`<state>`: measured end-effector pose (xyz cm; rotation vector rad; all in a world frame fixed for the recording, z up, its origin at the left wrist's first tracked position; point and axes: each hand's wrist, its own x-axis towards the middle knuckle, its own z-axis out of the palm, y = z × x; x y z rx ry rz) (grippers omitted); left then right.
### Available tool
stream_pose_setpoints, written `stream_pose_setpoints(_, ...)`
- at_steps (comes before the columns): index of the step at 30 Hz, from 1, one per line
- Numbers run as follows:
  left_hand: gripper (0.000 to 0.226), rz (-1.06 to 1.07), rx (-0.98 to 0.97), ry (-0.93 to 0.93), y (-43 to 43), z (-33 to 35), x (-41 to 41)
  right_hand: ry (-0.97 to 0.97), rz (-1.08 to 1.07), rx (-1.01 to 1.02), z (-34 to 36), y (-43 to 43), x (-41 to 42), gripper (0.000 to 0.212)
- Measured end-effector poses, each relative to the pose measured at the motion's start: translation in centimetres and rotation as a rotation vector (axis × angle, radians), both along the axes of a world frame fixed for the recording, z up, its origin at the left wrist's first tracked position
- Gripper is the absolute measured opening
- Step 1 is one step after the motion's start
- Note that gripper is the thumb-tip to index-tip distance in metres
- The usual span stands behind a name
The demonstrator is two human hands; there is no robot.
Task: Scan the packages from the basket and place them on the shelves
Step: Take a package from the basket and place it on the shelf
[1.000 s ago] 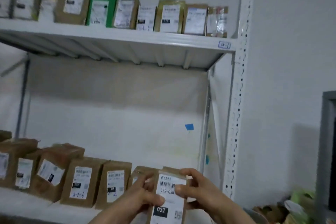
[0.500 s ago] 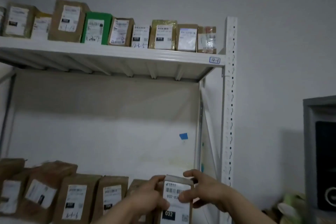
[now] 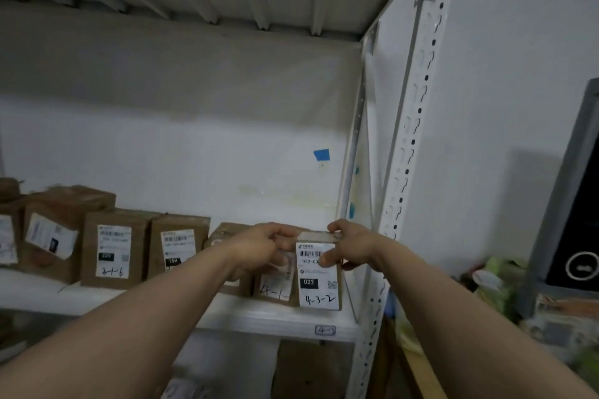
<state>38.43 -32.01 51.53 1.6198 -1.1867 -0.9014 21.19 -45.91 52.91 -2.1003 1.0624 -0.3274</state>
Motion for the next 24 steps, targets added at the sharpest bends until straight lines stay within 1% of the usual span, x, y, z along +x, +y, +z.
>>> stream_pose_setpoints(3,0.053,0.021,0.020,-0.014,-2.3,-1.1,0.6,0.063,-0.035,-0.031,-1.8,-2.8,0.8,0.088)
stream_pose_setpoints(7,0.052,0.029,0.029,-0.037,-4.7,-1.8,1.0,0.139,-0.054,-0.067,-3.6,-5.9,2.0,0.082)
stream_pose_setpoints(12,0.055,0.090,0.011,-0.127,-7.0,-2.7,1.7,0.282,-0.035,-0.053,-5.0,-8.5,2.7,0.085)
stream_pose_setpoints(15,0.056,0.121,0.014,-0.195,-7.9,-3.2,2.0,0.275,-0.048,-0.063,-6.0,-9.6,3.1,0.092)
stream_pose_setpoints(17,0.059,0.125,0.020,-0.200,-8.3,-3.7,2.3,0.247,-0.050,-0.063,-6.9,-10.0,3.3,0.098)
stream_pose_setpoints(19,0.060,0.115,0.032,-0.202,-8.6,-4.2,2.4,0.240,-0.043,-0.065,-7.7,-10.0,3.4,0.099)
stream_pose_setpoints(24,0.055,0.114,0.046,-0.224,-8.7,-4.7,2.2,0.344,-0.031,-0.170,-8.9,-9.7,3.9,0.101)
